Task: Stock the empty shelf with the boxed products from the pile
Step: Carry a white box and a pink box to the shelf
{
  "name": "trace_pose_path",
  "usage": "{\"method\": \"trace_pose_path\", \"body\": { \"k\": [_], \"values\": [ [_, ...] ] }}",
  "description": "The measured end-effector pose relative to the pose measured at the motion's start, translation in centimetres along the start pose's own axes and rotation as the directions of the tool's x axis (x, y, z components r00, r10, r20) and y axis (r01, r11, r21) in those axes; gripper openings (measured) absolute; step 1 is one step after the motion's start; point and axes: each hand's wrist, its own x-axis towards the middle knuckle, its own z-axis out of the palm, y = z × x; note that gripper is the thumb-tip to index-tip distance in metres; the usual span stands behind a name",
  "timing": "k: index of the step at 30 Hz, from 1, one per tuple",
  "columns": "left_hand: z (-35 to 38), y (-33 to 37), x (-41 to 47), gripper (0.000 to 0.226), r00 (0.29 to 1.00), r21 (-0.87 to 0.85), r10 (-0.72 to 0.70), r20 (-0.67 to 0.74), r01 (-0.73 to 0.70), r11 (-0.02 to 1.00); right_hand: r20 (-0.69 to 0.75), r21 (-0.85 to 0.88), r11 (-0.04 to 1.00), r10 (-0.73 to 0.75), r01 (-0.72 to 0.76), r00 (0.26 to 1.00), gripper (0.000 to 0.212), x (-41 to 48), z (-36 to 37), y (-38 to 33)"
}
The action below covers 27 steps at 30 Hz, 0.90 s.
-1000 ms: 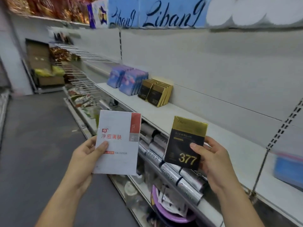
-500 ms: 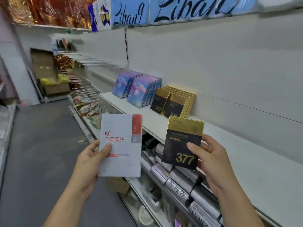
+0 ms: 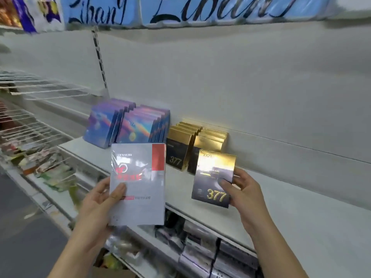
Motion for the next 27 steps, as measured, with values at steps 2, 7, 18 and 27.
{"method": "trace_pose_path", "body": {
  "k": [2,7,18,27],
  "values": [
    [-0.6,-0.3,3.0,0.031,0.998,-0.014,-0.012,0.067,0.013,1.000,-0.084,-0.022,1.000,0.012,-0.014,0.996,0.029,0.8,1.5,0.6],
    [-1.0,-0.7,8.1,0.032,0.981,-0.023,-0.035,0.192,0.040,0.999,-0.260,-0.036,0.999,0.017,-0.027,0.965,0.033,2.9,4.9,1.4],
    [0.0,-0.1,10.9,0.043,0.954,-0.017,-0.089,0.285,0.098,0.995,-0.445,-0.244,0.970,-0.130,0.020,0.886,0.042,5.1,7.5,2.6],
    [0.4,0.7,11.6,0.024,0.948,-0.004,-0.082,0.307,0.087,0.996,-0.474,-0.323,0.946,-0.197,0.038,0.858,0.049,5.1,7.6,2.9]
  ]
}}
